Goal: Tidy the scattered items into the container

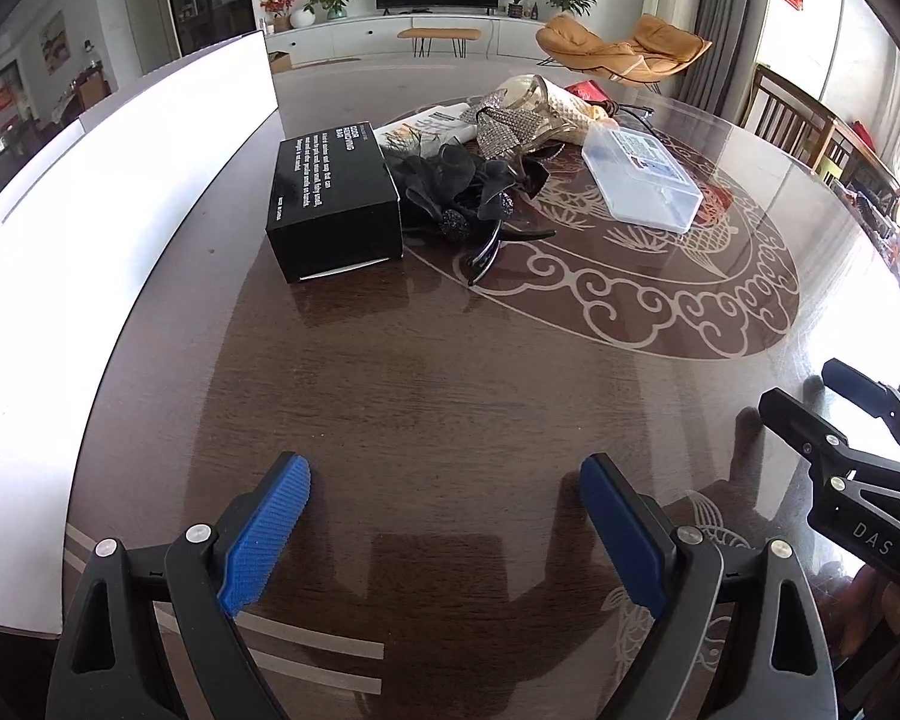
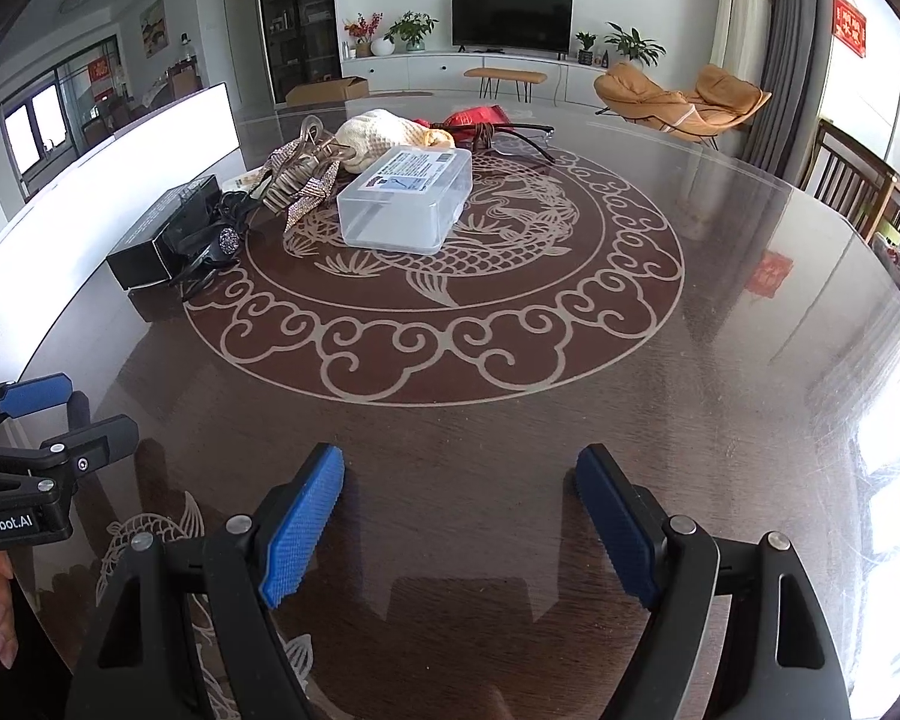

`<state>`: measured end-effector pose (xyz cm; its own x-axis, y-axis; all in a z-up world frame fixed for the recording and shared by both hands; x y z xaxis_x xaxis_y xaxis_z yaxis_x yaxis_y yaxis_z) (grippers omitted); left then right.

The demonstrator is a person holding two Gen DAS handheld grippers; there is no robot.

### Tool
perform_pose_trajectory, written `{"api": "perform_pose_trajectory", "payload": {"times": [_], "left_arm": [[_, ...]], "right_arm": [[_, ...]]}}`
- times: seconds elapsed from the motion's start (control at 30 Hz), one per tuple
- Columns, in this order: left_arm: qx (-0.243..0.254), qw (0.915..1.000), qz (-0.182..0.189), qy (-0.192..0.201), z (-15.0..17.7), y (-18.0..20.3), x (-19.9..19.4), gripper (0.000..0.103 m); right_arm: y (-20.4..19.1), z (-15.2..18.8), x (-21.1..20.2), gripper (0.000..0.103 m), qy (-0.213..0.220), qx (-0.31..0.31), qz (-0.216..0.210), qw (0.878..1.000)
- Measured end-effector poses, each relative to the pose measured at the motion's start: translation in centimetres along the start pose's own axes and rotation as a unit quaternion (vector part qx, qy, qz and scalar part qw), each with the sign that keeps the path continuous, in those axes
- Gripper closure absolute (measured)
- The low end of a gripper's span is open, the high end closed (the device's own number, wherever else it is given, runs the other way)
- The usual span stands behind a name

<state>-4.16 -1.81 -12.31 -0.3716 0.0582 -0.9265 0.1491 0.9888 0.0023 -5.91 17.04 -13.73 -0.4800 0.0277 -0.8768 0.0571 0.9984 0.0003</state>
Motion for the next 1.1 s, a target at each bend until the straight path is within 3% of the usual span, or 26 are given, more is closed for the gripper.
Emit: {"api": "perform_pose_trajectory", "payload": {"times": [0.5,0.57,1.1], "left_arm": [[0.005,1.0000,-0.005,0.002,-0.04,0.18,0.20,0.007],[0.006,1.0000,-0.004,-0.002,0.03,0.25,0.34,0.000],[0.003,1.0000,-0.006,0.000,-0.11,0.38,0.48,0.000]], "right_arm": [[-0.11,0.00,0.03,0.021,0.000,0.000,0.000,1.000],[-0.13,0.00,0.03,0.021,0.000,0.000,0.000,1.000],[-0.11,0.01,0.01,0.021,0.000,0.000,0.000,1.000]]}}
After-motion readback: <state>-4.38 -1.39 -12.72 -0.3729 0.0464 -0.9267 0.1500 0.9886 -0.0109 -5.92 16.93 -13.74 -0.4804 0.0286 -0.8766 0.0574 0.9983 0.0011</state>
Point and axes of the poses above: each gripper's, at about its wrist camera, not at the fingertips, and x roughly the way its jaws point, y to its right, z to its underside, the point moved 8 cm from there along x, roughly the way its jaws point, and after that the axes turned 10 degrees about -y, right-handed, at the moved point
